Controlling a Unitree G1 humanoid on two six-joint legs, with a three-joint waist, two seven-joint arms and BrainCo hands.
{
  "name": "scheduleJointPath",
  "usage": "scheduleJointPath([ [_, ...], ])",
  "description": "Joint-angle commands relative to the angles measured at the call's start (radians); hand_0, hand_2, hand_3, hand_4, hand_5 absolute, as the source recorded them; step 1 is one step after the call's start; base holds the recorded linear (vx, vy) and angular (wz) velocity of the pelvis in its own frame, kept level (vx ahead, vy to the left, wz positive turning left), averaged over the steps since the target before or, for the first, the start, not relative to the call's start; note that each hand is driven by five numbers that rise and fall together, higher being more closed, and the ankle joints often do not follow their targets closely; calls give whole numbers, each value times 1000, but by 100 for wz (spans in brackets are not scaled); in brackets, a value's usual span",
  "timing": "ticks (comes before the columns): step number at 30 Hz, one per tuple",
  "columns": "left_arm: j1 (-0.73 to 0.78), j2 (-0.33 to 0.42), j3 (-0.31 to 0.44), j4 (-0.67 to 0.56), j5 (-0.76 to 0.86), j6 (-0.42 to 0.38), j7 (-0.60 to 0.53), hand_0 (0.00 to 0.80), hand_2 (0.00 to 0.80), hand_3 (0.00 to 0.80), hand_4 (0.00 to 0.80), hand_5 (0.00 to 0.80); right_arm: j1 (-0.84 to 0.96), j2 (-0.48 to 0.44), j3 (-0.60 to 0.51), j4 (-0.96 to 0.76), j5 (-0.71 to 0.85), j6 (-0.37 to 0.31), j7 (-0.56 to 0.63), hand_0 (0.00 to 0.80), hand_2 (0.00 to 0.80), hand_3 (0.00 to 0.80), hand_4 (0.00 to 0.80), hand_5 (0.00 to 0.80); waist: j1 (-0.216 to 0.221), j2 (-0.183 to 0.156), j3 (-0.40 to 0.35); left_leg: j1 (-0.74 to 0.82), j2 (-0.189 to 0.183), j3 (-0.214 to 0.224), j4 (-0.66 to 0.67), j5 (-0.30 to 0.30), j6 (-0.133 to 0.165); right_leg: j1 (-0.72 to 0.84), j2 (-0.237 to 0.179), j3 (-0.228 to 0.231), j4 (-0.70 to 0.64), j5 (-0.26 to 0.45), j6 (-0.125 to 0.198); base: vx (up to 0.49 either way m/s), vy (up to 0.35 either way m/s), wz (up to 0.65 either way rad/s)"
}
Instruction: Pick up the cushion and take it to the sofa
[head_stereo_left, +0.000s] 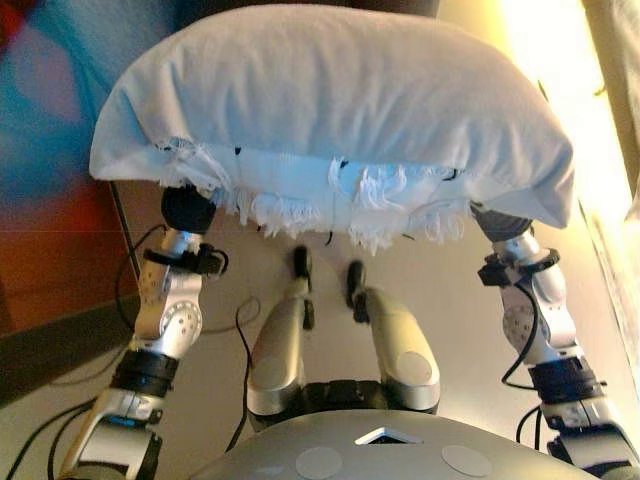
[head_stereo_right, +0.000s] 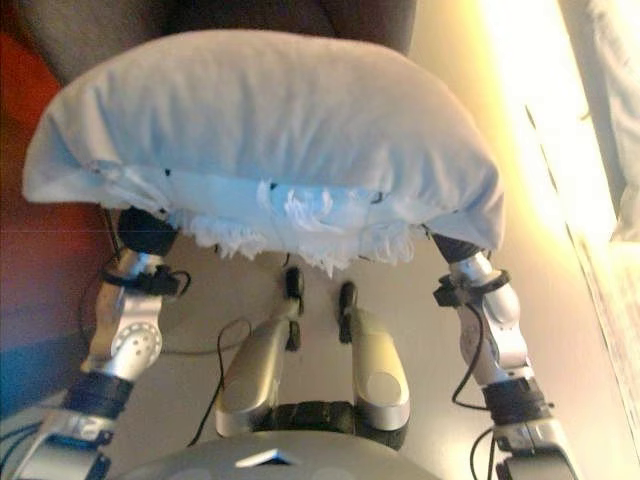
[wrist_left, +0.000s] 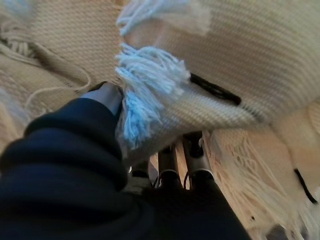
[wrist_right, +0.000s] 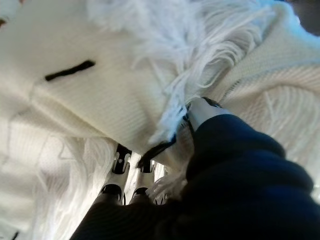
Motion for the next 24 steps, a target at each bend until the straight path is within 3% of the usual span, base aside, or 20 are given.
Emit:
scheduleJointPath([
  [1, -22, -57, -65, -174, 44, -40, -59, 800, 800, 800, 800, 800, -57, 20, 70, -160, -94, -59, 10, 800, 800, 800, 800, 800, 16, -31, -226, 137, 0, -2, -15, -80, -6, 184, -10, 13, -292, 152, 69, 164, 52, 14],
  [7, -50, -50, -56, -264, 92, -112, 55, 800, 800, 800, 800, 800, -114, -25, 48, -272, -206, -116, -164, 800, 800, 800, 800, 800, 31, -38, -292, 255, 2, -10, -86, -88, 0, 295, -11, 7, -351, 161, 74, 58, 58, 17],
  [13, -54, -64, -30, -323, 148, -123, 123, 800, 800, 800, 800, 800, -122, -23, 13, -330, -300, -113, -308, 800, 800, 800, 800, 800, 31, -38, -325, 311, 5, -11, -117, -97, 2, 343, -11, 9, -377, 168, 76, -10, 40, 4],
  [24, -60, -67, -23, -320, 150, -68, 150, 800, 800, 800, 800, 800, -93, -6, 38, -326, -306, -79, -328, 800, 800, 800, 800, 800, 24, -38, -323, 329, 6, -17, -117, -107, 9, 354, 0, 24, -362, 156, 74, -50, -24, -2],
])
